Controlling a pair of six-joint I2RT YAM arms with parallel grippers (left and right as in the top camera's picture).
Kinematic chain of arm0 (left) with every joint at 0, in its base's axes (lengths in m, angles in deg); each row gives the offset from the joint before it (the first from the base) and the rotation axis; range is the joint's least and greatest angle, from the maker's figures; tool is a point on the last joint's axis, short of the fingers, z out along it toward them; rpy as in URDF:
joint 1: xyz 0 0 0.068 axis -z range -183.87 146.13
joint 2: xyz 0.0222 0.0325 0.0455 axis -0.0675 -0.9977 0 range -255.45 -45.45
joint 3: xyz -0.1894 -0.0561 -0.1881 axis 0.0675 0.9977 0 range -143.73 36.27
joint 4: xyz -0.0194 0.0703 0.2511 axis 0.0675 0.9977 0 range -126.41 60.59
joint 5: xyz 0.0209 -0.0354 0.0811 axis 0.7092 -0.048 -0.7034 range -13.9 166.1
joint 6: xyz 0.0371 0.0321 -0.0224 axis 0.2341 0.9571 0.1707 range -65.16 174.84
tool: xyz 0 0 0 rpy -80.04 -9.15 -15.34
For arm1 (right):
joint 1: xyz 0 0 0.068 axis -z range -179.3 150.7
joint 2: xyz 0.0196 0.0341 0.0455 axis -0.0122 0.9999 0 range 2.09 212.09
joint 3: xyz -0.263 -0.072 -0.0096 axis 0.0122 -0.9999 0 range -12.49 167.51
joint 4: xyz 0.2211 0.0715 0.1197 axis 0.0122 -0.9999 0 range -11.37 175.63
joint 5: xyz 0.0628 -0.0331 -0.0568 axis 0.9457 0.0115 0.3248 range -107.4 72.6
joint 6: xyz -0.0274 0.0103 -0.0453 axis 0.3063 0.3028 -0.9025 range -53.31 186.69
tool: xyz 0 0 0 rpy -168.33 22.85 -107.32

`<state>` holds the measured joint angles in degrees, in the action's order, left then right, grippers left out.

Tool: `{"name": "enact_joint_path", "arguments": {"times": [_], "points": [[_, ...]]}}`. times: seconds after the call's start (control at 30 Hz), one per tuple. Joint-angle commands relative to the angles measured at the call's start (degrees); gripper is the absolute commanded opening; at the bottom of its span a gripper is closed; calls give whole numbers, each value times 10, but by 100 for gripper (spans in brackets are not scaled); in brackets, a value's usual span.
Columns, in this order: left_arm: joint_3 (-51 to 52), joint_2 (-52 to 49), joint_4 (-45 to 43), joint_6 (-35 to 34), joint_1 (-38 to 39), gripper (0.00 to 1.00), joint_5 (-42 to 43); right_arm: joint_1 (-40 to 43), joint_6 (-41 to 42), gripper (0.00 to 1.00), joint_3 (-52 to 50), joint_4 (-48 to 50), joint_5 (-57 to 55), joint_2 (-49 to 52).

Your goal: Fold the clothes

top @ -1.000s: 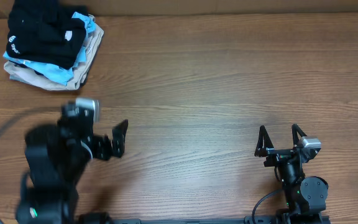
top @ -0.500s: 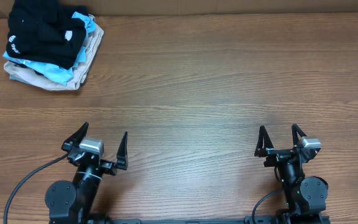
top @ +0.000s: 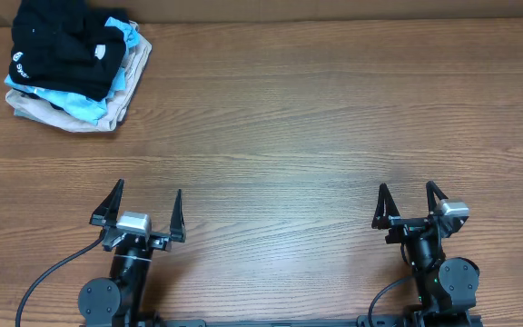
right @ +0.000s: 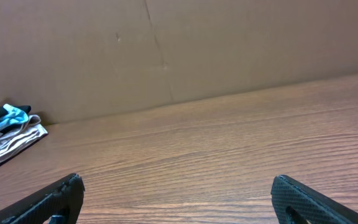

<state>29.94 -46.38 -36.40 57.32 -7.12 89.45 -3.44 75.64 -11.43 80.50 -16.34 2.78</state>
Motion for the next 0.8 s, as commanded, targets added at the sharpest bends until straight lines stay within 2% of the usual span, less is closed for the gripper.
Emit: {"name": "enact_joint_path", "arguments": {"times": [0.0,0.13,0.4,0.47,0.77], "points": [[29,7,-24,1,0,100,-17,2,0,100,-6,3,-3,-5],[61,7,-40,-1,0,100,-17,2,0,100,-6,3,-3,-5],[61,7,37,-4,3,100,-24,2,0,100,-6,4,-3,-5],[61,7,37,-30,3,100,-28,2,0,100,-6,3,-3,-5],[61,7,34,-29,3,100,-29,2,0,100,-6,3,-3,-5]]}}
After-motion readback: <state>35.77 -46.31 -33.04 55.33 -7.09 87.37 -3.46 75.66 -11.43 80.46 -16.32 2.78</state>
